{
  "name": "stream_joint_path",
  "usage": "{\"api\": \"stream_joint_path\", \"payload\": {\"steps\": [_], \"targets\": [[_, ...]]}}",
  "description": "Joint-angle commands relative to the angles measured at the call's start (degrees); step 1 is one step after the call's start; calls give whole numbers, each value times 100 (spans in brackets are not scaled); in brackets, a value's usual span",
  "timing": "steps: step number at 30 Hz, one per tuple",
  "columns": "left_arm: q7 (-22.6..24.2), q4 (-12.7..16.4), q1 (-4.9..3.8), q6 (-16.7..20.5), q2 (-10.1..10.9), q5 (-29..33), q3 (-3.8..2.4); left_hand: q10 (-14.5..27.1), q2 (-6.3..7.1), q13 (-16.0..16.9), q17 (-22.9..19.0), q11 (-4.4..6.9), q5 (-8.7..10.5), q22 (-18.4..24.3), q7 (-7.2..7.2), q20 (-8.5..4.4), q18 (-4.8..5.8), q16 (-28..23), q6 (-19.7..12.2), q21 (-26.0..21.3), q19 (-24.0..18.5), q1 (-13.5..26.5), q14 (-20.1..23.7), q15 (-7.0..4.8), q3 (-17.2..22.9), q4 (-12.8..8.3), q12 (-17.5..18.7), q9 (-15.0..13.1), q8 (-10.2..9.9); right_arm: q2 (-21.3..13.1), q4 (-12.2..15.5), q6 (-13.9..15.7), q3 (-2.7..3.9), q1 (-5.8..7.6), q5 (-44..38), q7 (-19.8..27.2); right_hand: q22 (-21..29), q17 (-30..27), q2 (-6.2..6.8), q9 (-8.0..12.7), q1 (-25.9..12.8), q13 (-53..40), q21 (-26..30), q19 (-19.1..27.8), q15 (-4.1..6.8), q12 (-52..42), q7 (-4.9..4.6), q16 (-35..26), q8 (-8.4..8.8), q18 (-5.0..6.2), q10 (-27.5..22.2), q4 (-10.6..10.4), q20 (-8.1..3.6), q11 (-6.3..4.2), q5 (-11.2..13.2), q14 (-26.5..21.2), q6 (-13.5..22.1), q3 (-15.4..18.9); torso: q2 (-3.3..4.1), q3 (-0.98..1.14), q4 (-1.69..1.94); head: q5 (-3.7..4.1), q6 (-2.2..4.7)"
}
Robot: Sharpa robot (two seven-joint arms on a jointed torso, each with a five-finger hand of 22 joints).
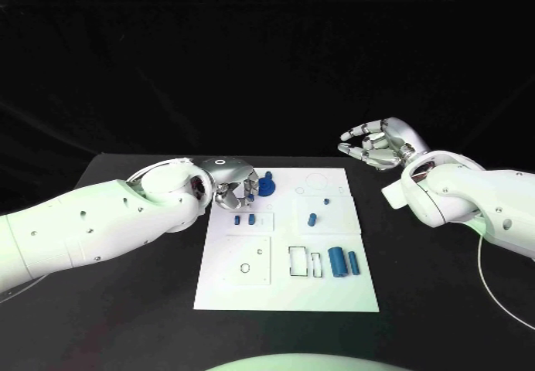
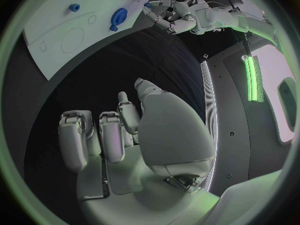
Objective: Assemble the parts on the task board
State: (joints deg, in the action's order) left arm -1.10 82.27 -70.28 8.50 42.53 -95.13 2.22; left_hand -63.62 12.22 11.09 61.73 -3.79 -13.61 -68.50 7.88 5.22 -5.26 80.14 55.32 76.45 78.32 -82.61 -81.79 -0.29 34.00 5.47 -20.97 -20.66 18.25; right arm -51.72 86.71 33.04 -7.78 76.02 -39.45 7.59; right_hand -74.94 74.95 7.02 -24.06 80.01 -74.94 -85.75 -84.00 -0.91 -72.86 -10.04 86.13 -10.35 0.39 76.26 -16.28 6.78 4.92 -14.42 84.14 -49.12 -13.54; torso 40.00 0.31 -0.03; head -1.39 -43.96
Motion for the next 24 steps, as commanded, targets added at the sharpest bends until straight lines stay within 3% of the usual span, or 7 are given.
{"api": "stream_joint_path", "payload": {"steps": [1,15,20,24], "targets": [[-94,10,0,-177,43,108,-7,-26,4,3,-8,-32,32,7,27,21,31,21,18,23,21,62,-7,21,-4,20,23,5,-17,4,-2,-37,0,-5,-63,39,-1214,767,-29,9,-35,-50,25,-337,45,12,28,-23,-23,83,-11,4,-29,-14,-34,383,-13,-41,1,-5,-1,-2,-6],[-98,-249,4,-228,2,141,-5,-29,7,4,-9,-30,36,2,24,22,32,21,20,26,23,68,-7,20,-4,22,29,5,-20,30,-2,-38,0,-13,-63,43,-1214,767,-29,9,-35,-50,25,-337,45,12,28,-23,-23,83,-11,4,-29,-14,-34,383,-13,-41,-1,4,-10,-61,-20],[-76,-341,10,-232,-56,143,-4,-29,9,4,-6,-29,36,0,24,22,32,22,18,27,24,68,-7,20,-3,20,32,5,-23,29,3,-37,0,-13,-63,45,-1214,767,-29,9,-35,-50,25,-337,45,12,28,-23,-23,83,-11,4,-29,-14,-34,383,-13,-41,-3,5,-8,-17,-24],[-62,-406,26,-240,-112,144,-3,-29,9,4,-6,-29,36,0,24,22,32,22,18,27,24,68,-7,20,-3,20,32,5,-23,32,4,-39,0,-13,-63,47,-1214,767,-29,9,-35,-50,25,-337,45,12,28,-23,-23,83,-11,4,-29,-14,-34,383,-13,-41,1,3,-19,-48,-22]]}}
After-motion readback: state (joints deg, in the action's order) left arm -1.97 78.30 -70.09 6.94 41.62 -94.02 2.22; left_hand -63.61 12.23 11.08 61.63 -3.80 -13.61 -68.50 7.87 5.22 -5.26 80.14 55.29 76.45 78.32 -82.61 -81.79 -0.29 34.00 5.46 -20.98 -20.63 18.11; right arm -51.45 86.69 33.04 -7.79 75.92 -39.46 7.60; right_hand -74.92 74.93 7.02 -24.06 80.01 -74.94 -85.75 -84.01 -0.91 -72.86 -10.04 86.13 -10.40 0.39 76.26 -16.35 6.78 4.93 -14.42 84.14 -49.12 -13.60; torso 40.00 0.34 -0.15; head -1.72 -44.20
